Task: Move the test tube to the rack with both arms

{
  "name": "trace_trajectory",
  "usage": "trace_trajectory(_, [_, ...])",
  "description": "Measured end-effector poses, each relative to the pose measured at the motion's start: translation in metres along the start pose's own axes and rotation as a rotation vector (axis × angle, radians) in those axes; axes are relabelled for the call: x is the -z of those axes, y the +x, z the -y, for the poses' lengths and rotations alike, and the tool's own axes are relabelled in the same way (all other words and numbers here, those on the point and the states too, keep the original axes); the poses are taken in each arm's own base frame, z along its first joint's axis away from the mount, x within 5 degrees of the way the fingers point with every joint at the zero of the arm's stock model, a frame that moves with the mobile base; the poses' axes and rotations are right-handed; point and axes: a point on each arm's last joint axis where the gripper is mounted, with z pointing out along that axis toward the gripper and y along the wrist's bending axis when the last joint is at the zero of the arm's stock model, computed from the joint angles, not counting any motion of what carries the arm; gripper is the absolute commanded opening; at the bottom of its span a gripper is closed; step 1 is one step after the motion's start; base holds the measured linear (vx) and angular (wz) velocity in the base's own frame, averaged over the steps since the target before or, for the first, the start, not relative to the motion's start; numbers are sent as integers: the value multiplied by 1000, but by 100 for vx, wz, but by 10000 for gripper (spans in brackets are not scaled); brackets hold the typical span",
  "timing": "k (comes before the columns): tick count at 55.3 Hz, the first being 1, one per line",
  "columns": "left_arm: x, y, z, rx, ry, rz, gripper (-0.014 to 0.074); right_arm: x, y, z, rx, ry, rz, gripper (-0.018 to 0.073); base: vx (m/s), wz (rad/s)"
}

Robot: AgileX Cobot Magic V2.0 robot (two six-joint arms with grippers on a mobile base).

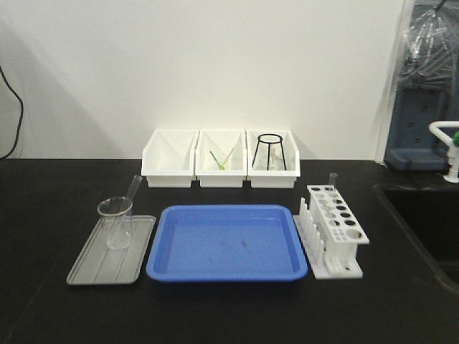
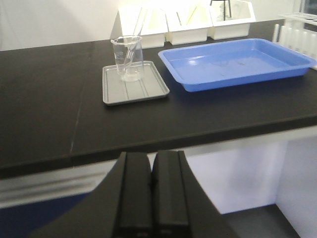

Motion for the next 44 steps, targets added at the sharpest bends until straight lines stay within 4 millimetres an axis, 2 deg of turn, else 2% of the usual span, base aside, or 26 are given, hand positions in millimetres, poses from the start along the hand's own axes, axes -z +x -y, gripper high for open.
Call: trace_trajectory(44, [0,0,0,0,0,0,2,0,0,0,0,0,0,-11,35,0])
